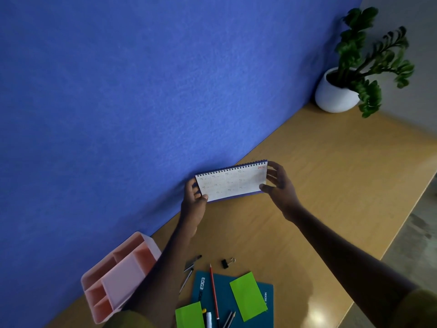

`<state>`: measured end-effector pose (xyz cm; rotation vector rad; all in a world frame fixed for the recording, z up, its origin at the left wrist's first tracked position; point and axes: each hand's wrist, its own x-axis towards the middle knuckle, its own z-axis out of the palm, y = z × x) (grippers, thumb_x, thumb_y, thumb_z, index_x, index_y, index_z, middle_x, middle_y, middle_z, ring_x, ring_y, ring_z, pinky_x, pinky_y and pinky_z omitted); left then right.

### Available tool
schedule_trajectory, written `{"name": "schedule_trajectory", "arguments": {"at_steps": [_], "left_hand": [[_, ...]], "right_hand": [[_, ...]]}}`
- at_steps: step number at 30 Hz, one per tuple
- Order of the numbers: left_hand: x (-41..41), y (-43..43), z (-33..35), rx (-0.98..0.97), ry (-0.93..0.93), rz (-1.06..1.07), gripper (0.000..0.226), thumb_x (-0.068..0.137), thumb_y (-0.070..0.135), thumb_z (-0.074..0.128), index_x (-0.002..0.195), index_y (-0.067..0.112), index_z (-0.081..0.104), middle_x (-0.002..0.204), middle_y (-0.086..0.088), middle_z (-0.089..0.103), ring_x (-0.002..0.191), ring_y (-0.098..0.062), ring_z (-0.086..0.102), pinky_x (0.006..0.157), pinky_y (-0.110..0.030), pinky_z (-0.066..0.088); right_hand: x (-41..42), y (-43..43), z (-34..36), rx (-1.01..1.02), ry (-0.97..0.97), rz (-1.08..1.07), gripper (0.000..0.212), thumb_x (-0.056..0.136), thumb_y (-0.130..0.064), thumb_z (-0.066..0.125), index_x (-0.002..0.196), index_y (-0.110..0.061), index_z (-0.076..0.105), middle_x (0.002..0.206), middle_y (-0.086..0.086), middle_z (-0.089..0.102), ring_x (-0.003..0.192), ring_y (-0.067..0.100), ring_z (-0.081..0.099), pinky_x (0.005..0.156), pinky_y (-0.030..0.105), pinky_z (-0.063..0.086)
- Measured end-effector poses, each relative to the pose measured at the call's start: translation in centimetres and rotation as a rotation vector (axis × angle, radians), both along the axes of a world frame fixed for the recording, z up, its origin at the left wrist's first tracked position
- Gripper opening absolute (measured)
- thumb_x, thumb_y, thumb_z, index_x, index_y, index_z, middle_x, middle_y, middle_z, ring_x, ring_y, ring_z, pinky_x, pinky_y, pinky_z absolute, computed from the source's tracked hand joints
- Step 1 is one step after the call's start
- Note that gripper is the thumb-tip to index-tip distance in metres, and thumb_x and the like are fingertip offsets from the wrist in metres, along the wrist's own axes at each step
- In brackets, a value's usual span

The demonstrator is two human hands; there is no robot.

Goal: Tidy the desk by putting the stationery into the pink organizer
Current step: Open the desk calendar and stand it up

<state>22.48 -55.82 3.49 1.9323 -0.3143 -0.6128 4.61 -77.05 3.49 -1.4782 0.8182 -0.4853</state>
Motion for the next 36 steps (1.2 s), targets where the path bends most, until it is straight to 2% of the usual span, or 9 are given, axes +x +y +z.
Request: {"name": "schedule_trajectory", "arguments": {"at_steps": [4,7,13,18,22,25,28,32,36], "left_hand": [[-0.7,0.0,-0.1,0.061,-0.024,-0.052,0.075,0.1,-0.002,0.061,0.159,0.037,0.033,0.136,0.014,0.06,0.12,-0.005,0.061,0.078,-0.009,0.048],[-0.8,0.1,-0.5,0.065,-0.026,-0.066,0.085,0.1,-0.004,0.063,0.165,0.035,0.024,0.141,0.012,0.057,0.124,-0.007,0.059,0.069,-0.004,0.051],[-1.2,0.3,-1.4,0.073,-0.026,-0.089,0.09,0.096,0.003,0.071,0.162,0.045,0.026,0.146,0.01,0.057,0.128,-0.01,0.06,0.081,-0.016,0.054],[-1.5,0.3,-1.8,0.063,-0.035,-0.109,0.086,0.093,-0.001,0.074,0.15,0.049,0.032,0.145,0.01,0.057,0.136,-0.009,0.055,0.096,-0.019,0.054],[-1.1,0.5,-3.7,0.123,-0.011,-0.122,0.091,0.094,0.009,0.077,0.163,0.039,0.027,0.152,0.009,0.054,0.142,-0.011,0.052,0.114,-0.041,0.05],[-1.1,0.6,-5.3,0.145,0.035,-0.137,0.09,0.092,0.014,0.079,0.162,0.043,0.029,0.154,0.014,0.053,0.144,-0.011,0.05,0.117,-0.048,0.048],[-1.3,0.4,-5.9,0.166,0.058,-0.134,0.087,0.093,0.018,0.08,0.162,0.04,0.032,0.155,0.016,0.05,0.146,-0.01,0.045,0.118,-0.044,0.046],[-0.9,0.0,-6.6,0.159,0.073,-0.143,0.081,0.094,0.019,0.08,0.159,0.039,0.037,0.147,0.022,0.049,0.139,-0.004,0.044,0.111,-0.034,0.043],[-0.1,-0.4,-7.0,0.145,0.084,-0.16,0.068,0.092,0.018,0.08,0.146,0.044,0.048,0.14,0.025,0.058,0.135,-0.002,0.053,0.105,-0.03,0.045]], "right_hand": [[-0.5,-0.3,-0.5,-0.011,0.014,0.064,0.085,0.091,0.004,0.075,0.15,-0.05,0.046,0.145,-0.013,0.059,0.143,0.02,0.051,0.101,0.052,0.061],[-0.8,-0.4,-0.6,0.009,-0.001,0.082,0.088,0.091,0.006,0.073,0.152,-0.052,0.046,0.143,-0.012,0.059,0.144,0.022,0.05,0.101,0.052,0.06],[-1.5,0.0,-1.5,-0.036,0.062,0.11,0.096,0.093,0.001,0.074,0.159,-0.056,0.034,0.143,-0.004,0.054,0.139,0.021,0.053,0.094,0.047,0.065],[-2.3,1.0,-2.6,-0.041,0.111,0.132,0.098,0.095,0.002,0.073,0.167,-0.044,0.024,0.147,-0.015,0.055,0.134,0.005,0.053,0.081,0.015,0.059],[-1.7,1.1,-4.4,0.064,0.173,0.076,0.08,0.093,-0.006,0.08,0.154,-0.021,0.031,0.147,-0.004,0.056,0.138,0.02,0.054,0.101,0.037,0.057],[-1.1,1.3,-5.5,0.022,0.217,0.1,0.072,0.092,-0.01,0.081,0.147,-0.021,0.036,0.137,-0.007,0.056,0.133,0.018,0.055,0.092,0.026,0.054],[-0.7,1.2,-6.3,-0.023,0.248,0.119,0.075,0.092,-0.007,0.078,0.154,-0.02,0.037,0.137,-0.006,0.057,0.128,0.016,0.055,0.083,0.017,0.048],[-0.8,0.7,-7.5,-0.058,0.308,0.164,0.081,0.092,0.002,0.073,0.159,-0.023,0.035,0.141,-0.009,0.054,0.134,0.018,0.051,0.097,0.031,0.05],[-0.8,0.7,-8.2,-0.054,0.308,0.165,0.086,0.09,0.007,0.071,0.16,-0.026,0.033,0.145,-0.009,0.053,0.135,0.015,0.05,0.099,0.031,0.049]]}}
